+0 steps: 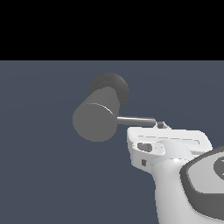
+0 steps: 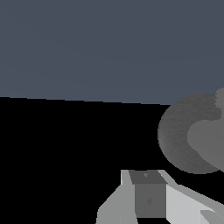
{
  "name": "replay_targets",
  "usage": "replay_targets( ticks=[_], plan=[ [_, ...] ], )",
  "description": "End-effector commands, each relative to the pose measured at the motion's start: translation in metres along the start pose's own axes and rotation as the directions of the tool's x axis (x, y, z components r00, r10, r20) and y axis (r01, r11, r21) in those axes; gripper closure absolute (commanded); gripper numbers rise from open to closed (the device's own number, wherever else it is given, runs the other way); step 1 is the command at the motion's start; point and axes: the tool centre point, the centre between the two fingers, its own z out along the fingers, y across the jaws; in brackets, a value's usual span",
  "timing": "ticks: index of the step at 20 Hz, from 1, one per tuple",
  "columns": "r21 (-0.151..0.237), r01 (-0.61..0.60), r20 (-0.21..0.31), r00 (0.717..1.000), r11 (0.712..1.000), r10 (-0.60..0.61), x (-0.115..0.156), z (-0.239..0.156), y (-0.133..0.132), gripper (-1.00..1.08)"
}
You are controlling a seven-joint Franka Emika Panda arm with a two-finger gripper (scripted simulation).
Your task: Turn on the faucet by rotating a designated handle.
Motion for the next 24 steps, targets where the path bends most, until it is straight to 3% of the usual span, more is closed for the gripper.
replay_targets(
  ticks=[1,9,19,24],
  plan=[
    [-0.013,-0.014,0.007,1.0,1.0,0.014,-0.002,-0.001,0.012,1.08],
    [-0.064,-0.053,-0.049,0.998,0.997,0.049,0.015,-0.015,0.042,1.08],
    [-0.051,-0.057,-0.081,0.995,0.997,0.053,0.025,-0.02,0.043,1.08],
    [-0.051,-0.057,-0.08,0.995,0.997,0.053,0.012,-0.019,0.041,1.08]
  ],
)
